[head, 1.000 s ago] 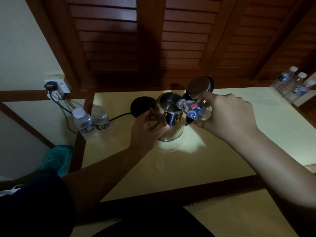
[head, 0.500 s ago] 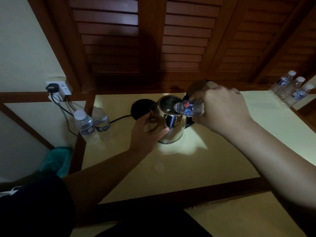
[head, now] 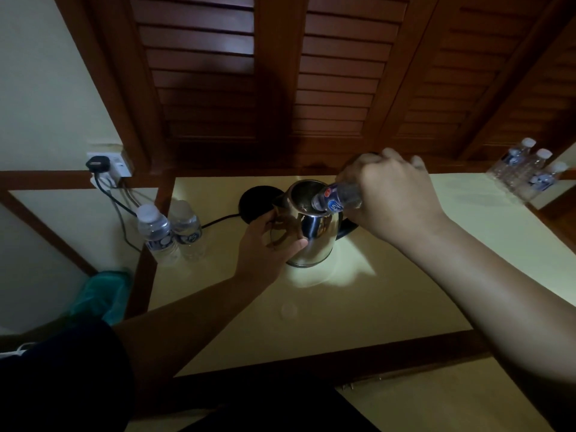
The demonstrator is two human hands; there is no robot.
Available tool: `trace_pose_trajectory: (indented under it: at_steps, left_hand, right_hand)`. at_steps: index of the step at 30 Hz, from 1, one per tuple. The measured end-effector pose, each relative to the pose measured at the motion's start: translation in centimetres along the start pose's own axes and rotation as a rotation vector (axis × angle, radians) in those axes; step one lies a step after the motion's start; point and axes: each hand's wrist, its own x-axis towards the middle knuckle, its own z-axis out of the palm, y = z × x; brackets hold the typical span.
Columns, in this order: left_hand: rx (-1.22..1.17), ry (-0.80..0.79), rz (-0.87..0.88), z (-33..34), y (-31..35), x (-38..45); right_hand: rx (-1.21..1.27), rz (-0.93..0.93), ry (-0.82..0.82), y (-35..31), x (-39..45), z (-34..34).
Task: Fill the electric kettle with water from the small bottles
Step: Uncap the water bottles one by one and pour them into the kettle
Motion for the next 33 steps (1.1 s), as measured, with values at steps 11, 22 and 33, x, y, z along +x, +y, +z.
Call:
trace_pose_trajectory:
  at_steps: [11,22,33]
  left_hand:
    - [0.011,0.011,0.008,0.0,-0.2,0.0]
    - [0.326,-0.186,-0.040,-1.5,2.0,-0.4]
    - [1.004,-0.814,0.121,-2.3,-0.5,-4.7]
  right_hand:
    - [0.020,-0.061,-0.040,0.3,0.5,-0.3]
    - [0.725,0.287,0.195,1.2,-7.3,3.1]
    - [1.420,0.518,-0.102,-5.0,-17.6,15.4]
